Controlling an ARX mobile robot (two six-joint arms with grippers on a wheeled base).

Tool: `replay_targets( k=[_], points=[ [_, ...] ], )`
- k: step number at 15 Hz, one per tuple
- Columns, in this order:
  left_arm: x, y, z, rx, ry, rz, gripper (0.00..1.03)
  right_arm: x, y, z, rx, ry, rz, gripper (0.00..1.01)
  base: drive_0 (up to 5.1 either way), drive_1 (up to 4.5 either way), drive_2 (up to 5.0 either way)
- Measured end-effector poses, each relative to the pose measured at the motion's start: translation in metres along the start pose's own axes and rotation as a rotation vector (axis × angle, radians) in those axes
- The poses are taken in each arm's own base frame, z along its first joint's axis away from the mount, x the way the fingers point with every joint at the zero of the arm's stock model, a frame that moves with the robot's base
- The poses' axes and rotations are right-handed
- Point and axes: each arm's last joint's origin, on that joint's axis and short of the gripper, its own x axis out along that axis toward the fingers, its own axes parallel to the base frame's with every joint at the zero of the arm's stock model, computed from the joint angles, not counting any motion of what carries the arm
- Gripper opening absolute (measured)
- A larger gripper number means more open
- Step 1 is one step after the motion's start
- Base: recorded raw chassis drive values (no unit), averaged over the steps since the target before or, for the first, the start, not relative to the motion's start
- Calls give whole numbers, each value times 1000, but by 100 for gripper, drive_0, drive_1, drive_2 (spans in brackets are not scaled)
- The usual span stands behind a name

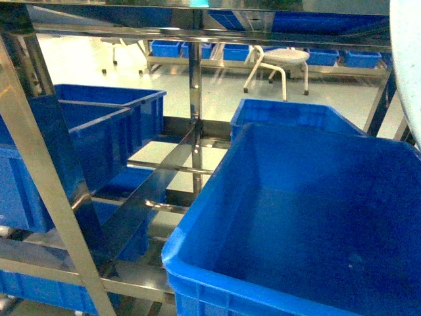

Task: Place blue tray on left shelf second layer neatly

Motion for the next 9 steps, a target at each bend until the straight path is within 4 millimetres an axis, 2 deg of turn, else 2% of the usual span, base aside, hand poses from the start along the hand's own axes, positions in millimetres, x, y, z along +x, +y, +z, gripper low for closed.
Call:
replay_targets(
  k=[2, 9],
  points=[
    [0, 0, 0, 0, 0, 0, 98, 0, -1, 1, -4, -14, 5, 2, 0, 0, 0],
    [0, 0, 0, 0, 0, 0, 98, 10, -3, -16, -14, 69, 24, 2, 0, 0, 0]
  ],
)
